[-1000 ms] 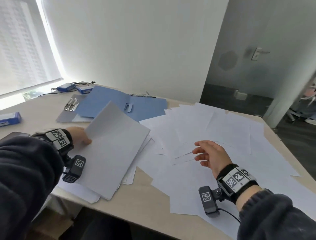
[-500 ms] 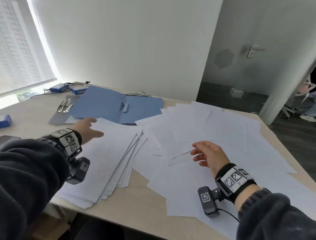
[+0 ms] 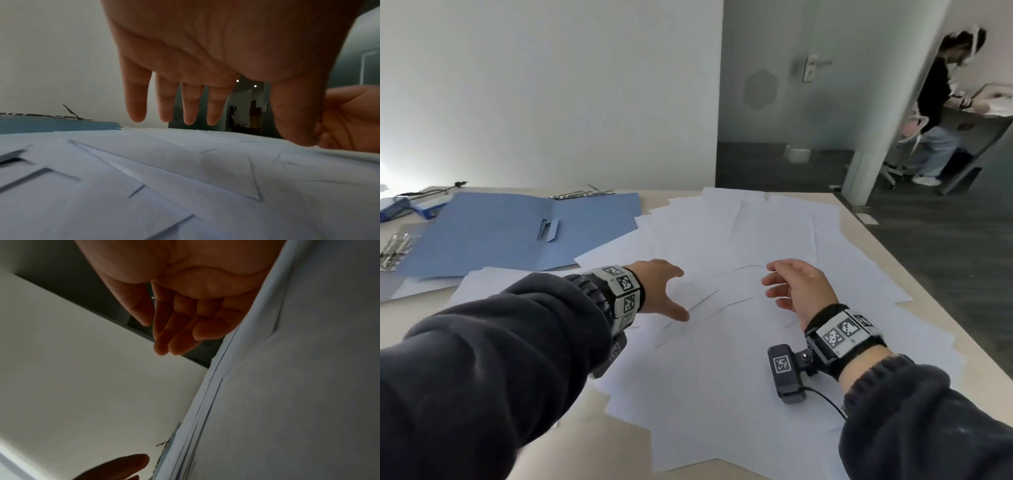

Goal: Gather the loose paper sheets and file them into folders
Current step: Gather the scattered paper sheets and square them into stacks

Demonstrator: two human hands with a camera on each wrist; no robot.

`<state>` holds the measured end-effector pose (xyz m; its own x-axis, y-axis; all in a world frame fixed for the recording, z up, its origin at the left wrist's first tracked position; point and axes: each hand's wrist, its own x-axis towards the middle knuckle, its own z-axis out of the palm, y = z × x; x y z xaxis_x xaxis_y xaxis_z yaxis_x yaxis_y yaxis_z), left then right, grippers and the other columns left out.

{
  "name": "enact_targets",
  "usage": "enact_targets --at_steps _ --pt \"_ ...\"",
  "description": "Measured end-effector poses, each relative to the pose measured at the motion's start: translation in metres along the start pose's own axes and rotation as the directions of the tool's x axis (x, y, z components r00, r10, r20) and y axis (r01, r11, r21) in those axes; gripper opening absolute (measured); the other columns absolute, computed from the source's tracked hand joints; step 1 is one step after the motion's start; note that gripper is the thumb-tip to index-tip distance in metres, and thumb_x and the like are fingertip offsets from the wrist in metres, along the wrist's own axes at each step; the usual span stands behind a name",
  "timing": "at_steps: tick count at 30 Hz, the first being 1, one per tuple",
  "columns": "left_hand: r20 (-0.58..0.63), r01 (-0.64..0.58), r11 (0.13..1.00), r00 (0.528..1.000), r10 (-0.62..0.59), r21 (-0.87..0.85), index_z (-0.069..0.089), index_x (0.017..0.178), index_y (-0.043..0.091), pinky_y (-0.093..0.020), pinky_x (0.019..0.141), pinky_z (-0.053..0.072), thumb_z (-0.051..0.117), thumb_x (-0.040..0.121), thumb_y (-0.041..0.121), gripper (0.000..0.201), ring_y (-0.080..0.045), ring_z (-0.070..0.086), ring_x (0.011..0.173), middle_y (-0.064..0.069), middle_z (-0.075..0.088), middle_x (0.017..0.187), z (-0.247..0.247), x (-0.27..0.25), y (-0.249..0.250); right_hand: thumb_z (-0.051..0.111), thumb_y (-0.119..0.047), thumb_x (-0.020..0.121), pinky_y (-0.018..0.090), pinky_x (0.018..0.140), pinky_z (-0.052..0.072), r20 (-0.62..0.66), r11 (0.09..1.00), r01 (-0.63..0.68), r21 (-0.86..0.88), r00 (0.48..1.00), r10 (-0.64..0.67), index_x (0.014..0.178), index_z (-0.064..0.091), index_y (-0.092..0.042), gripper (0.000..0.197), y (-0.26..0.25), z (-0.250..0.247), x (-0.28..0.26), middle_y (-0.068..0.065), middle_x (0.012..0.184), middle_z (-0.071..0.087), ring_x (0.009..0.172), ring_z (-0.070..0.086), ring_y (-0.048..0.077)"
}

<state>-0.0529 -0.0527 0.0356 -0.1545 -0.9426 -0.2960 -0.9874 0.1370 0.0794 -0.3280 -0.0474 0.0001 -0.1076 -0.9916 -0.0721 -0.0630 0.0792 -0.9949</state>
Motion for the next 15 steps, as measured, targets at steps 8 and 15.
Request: enact_targets --at_steps 8,15 --pt "0.108 0.006 0.991 0.994 -0.021 0.134 0.004 0.156 0.041 -0.059 0.118 0.018 0.069 0.054 0.087 0.129 -0.029 0.005 0.153 0.010 0.000 0.166 0.006 0.055 0.046 0.059 -0.022 0.095 0.024 0.072 0.050 -0.033 0.967 0.119 -0.225 0.991 -0.130 0.089 0.072 -0.022 0.014 0.028 -0.022 0.017 -0.004 0.080 0.075 0.071 0.067 0.009" --pt "0.194 0.012 0.992 0.980 -0.036 0.125 0.004 0.156 0.041 -0.053 0.119 0.021 0.077 0.047 0.081 0.137 -0.027 0.019 0.150 0.012 0.003 0.165 0.012 0.075 0.048 0.058 -0.022 0.095 0.025 0.071 0.052 -0.008 0.970 0.107 -0.218 0.994 -0.112 0.088 0.072 -0.021 0.016 0.033 -0.026 0.019 -0.003 0.078 0.075 0.067 0.063 0.009"
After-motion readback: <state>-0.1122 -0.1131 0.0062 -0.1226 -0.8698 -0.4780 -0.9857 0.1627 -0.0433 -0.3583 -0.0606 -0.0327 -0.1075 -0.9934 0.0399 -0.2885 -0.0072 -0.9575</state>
